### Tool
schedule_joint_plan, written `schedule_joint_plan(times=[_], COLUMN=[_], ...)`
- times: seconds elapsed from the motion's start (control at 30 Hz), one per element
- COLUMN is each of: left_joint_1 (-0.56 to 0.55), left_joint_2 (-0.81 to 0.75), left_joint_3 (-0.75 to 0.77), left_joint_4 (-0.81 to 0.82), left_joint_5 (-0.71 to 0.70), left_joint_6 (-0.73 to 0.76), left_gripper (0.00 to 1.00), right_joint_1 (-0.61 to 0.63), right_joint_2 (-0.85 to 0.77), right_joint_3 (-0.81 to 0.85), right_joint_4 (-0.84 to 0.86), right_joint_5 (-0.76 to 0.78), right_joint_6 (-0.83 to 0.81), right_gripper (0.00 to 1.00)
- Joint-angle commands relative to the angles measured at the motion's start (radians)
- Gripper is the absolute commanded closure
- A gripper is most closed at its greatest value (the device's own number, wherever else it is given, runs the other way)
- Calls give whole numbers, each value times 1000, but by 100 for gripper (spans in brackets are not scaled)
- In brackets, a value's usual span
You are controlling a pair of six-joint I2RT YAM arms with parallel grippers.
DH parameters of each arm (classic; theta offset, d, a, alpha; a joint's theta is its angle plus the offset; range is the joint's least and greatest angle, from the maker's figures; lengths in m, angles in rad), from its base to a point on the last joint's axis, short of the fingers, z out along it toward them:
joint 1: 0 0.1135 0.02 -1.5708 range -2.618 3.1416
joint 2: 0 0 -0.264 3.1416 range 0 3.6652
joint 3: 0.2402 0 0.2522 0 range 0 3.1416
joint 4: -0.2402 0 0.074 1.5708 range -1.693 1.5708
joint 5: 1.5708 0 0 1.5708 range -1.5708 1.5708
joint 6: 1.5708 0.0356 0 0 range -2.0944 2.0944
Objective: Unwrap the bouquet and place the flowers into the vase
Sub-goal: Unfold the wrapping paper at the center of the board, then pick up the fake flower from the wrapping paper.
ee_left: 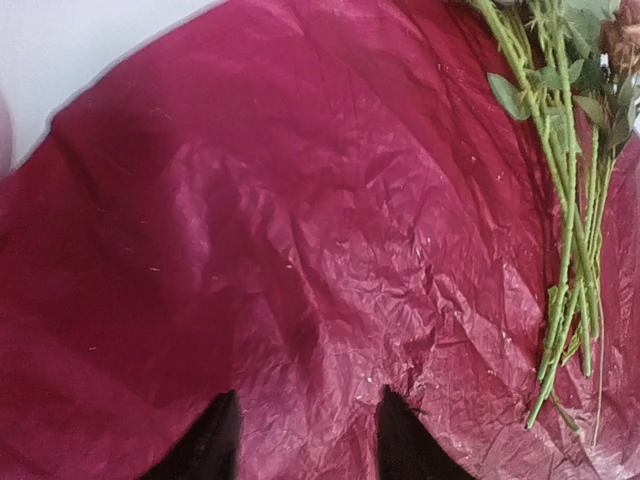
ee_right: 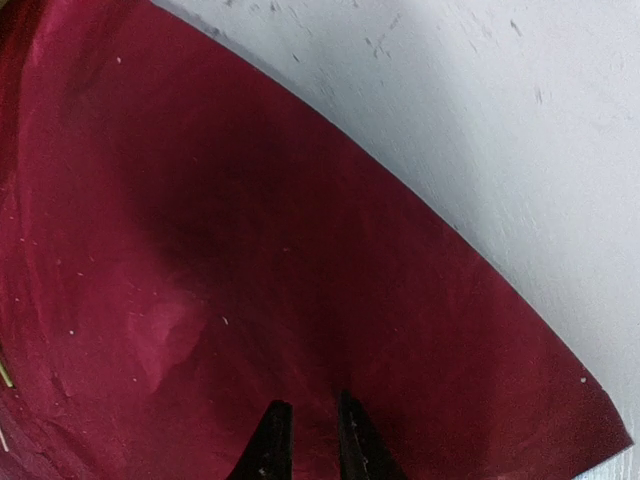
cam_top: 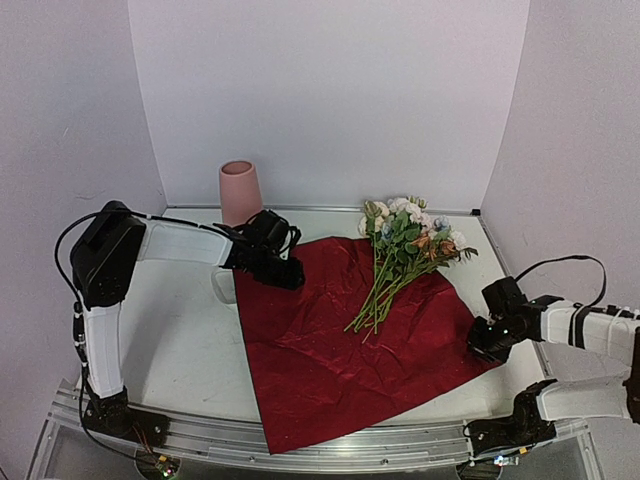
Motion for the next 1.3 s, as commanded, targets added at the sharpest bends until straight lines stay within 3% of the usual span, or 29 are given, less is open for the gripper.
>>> schedule_joint_plan(times=[0.0, 0.07, 0.13, 0.2, 0.33, 0.53, 0.7, 0.83, 0.97, 1.13, 1.27], left_joint_1=[3, 3, 3, 3, 5, 5, 5, 5, 4, 3, 3], left_joint_2=[-151, -173, -189, -206, -251, -260, -267, -270, -259, -273, -296], left_joint_3=[-63, -78, -93, -106, -156, -169, -169, -179, -181, -191, -198], left_joint_4=[99, 105, 109, 111, 140, 171, 188, 235, 284, 314, 325], left_joint_5=[-117, -147, -177, -217, -292, -238, -197, -66, 34, 57, 57], left_joint_6=[-60, -70, -81, -98, -135, -106, -65, -11, 4, 16, 33], left_gripper=[44, 35, 14, 1, 0, 1, 1, 1, 4, 4, 4], right_joint_1=[0, 0, 0, 0, 0, 0, 0, 0, 0, 10, 59], right_joint_2=[45, 73, 103, 134, 185, 125, 60, 28, 40, 144, 239], right_joint_3=[11, 21, 36, 48, 78, 133, 213, 239, 251, 328, 437], right_joint_4=[-4, -5, -6, -7, -5, -96, -102, 46, 219, 339, 359], right_joint_5=[3, 7, 7, 2, 7, 135, 93, -112, -238, -285, -231], right_joint_6=[19, 20, 25, 28, 44, 70, -59, -193, -187, -148, -143], right_gripper=[81, 81, 81, 80, 80, 80, 80, 77, 69, 70, 69])
